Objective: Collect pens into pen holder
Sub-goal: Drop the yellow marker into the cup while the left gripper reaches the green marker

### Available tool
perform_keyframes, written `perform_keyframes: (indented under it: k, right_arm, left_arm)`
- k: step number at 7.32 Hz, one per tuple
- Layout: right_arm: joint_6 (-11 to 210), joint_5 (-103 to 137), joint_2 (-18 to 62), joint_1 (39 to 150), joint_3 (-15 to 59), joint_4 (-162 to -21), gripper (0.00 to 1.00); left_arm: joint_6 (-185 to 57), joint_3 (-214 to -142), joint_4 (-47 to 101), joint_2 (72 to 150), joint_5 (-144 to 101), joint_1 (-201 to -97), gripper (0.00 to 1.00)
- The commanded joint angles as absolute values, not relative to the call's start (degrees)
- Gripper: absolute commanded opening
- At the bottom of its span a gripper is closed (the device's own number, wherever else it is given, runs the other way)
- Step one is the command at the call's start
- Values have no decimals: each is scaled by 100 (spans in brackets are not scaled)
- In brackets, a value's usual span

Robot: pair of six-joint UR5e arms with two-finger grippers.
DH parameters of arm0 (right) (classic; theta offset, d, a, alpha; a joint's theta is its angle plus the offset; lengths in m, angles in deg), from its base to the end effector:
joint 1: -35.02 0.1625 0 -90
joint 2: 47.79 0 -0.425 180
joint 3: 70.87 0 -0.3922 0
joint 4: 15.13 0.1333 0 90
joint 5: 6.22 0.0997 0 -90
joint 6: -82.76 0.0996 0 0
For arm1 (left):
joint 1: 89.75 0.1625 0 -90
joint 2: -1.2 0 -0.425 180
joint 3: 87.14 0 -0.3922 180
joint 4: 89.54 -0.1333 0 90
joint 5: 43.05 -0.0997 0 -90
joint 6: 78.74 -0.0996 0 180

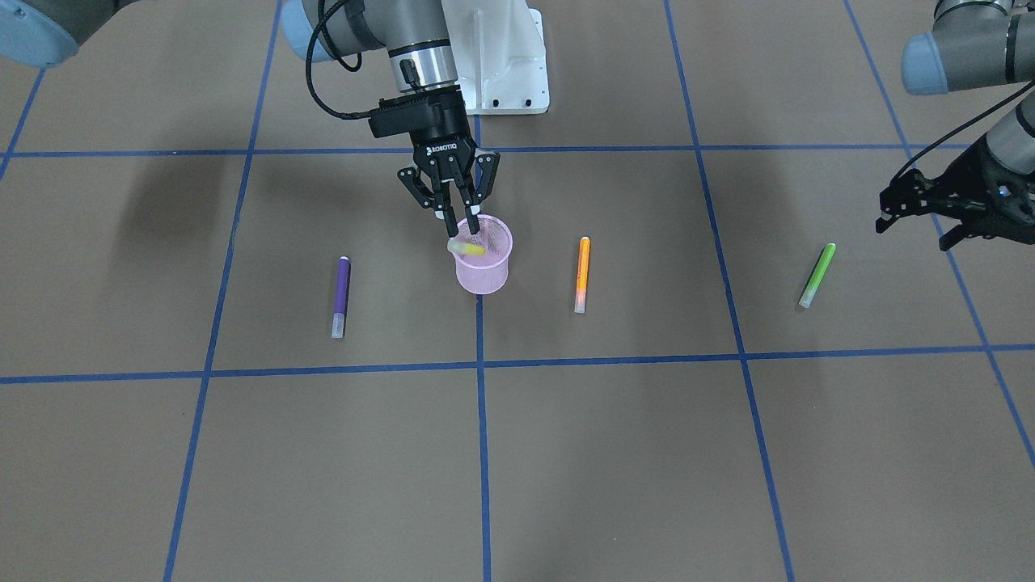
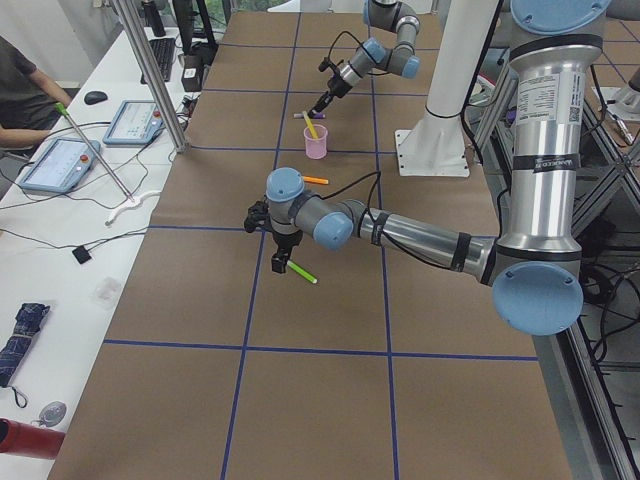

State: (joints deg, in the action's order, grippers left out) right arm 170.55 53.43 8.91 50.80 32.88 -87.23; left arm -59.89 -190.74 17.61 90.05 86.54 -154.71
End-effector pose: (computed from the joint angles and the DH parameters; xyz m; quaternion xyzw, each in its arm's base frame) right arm -0.5473 -0.3455 0.1767 0.2991 -0.4773 0.2358 0.7919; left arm 0.1480 -0.4817 0.5204 0.1006 0.3935 0.1355 0.9037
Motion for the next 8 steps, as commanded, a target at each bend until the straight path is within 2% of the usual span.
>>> perform_keyframes:
  k: [1,3,4,6,8]
  right_arm:
    - [17057,5520,1065,5058,3659,-8746,99]
    - [16978,6850,1774,5713,4327,-8773,99]
    - [16725,8102,2170,6448,4443,-8747,99]
    - [15368,10250,2978,7899,4436,-8712,99]
    - [14092,11380,4022,8780,4366,-8712,99]
  left_arm:
    - [-5949,-19155,1681,9102,8020,-14824,98]
    - [-6141,-19138,684,9469,7938,-14321,93]
    - [-6630,-19137,165,9672,7781,-14197,89]
    - [-7862,-18884,-279,9954,7472,-14169,87]
    - [-8215,-18218,-314,10330,7542,-14169,83]
